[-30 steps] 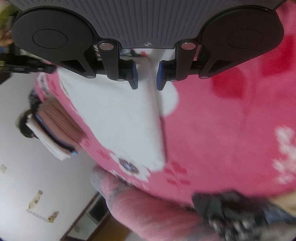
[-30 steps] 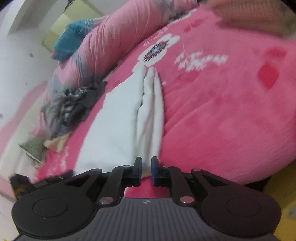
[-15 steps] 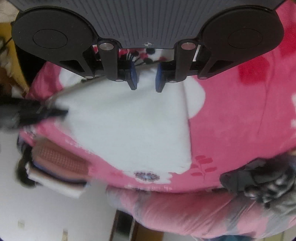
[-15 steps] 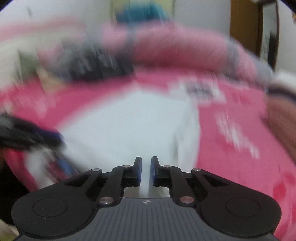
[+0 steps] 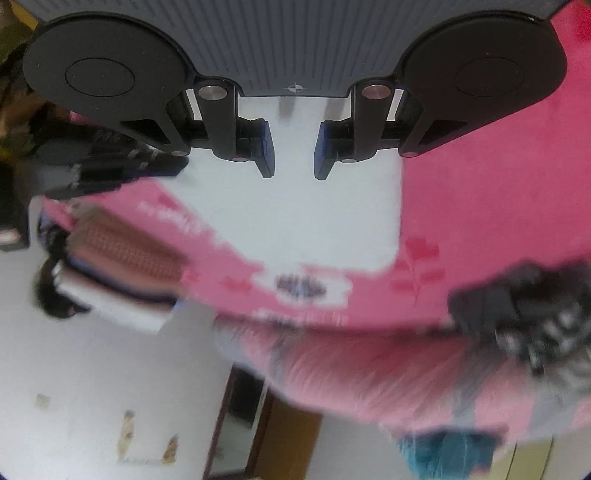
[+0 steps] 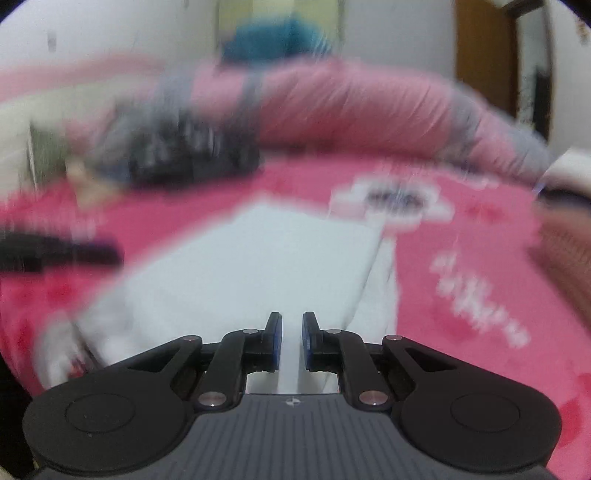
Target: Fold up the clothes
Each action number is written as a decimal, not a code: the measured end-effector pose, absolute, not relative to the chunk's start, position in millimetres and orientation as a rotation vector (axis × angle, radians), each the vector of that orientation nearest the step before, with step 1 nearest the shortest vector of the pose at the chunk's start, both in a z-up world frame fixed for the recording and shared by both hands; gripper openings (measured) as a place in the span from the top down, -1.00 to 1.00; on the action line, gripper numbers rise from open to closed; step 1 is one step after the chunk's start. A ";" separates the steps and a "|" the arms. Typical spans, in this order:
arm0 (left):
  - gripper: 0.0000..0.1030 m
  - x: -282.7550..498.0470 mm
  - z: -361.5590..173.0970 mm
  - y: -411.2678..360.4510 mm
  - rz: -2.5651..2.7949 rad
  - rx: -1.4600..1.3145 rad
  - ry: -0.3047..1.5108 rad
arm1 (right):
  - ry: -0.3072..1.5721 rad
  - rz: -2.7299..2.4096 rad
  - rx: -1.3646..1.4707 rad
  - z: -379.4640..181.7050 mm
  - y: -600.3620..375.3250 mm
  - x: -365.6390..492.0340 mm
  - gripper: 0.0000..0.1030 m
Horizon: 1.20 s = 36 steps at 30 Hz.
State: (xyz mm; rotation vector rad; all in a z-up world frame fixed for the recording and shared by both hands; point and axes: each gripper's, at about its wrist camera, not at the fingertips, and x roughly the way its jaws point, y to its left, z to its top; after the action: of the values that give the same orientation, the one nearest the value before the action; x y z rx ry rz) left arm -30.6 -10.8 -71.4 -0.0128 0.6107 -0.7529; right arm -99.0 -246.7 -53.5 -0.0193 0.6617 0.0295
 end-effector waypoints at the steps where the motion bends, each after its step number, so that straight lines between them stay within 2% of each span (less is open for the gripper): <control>1: 0.56 -26.6 -82.2 -16.9 -0.741 0.000 0.665 | 0.664 0.022 -0.019 -61.0 -252.5 -98.4 0.77; 2: 0.57 -22.6 -92.9 -23.1 -0.728 0.014 0.719 | 0.672 0.028 -0.004 -58.6 -258.6 -98.3 0.77; 4: 0.56 -28.5 -95.6 -24.6 -0.725 0.033 0.698 | 0.687 0.018 0.019 -41.0 -267.0 -92.6 0.77; 9: 0.55 -31.7 -96.9 -25.7 -0.713 0.031 0.686 | 0.554 0.031 -0.019 -11.1 -269.5 -68.7 0.77; 13: 0.54 -37.7 -97.8 -25.1 -0.708 0.040 0.672 | 0.689 0.038 -0.106 -65.2 -267.5 -28.6 0.77; 18: 0.54 -36.1 -100.1 -22.6 -0.711 0.039 0.651 | 0.739 -0.021 -0.099 -44.5 -274.1 -16.2 0.75; 23: 0.53 -37.1 -96.0 -17.9 -0.708 -0.004 0.640 | 0.599 0.059 -0.098 -9.5 -256.2 -9.1 0.72; 26: 0.51 -42.4 -86.8 -11.2 -0.704 -0.025 0.580 | 0.661 0.063 -0.115 -34.4 -255.3 21.3 0.70; 29: 0.37 -44.8 -85.5 -3.8 -0.665 -0.019 0.542 | 0.708 0.059 -0.122 -75.8 -263.1 37.5 0.72; 33: 0.38 -38.3 -100.8 5.9 -0.652 -0.049 0.590 | 0.759 0.030 -0.137 -49.4 -254.5 43.4 0.70; 36: 0.37 -40.0 -100.7 5.5 -0.656 -0.038 0.579 | 0.685 0.075 -0.185 -20.3 -234.8 56.5 0.69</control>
State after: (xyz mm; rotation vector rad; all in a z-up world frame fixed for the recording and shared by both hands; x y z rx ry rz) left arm -40.0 5.5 -100.7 -0.0376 0.5789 -0.6560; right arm 56.5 -234.8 -20.3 -0.1853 0.6854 0.0753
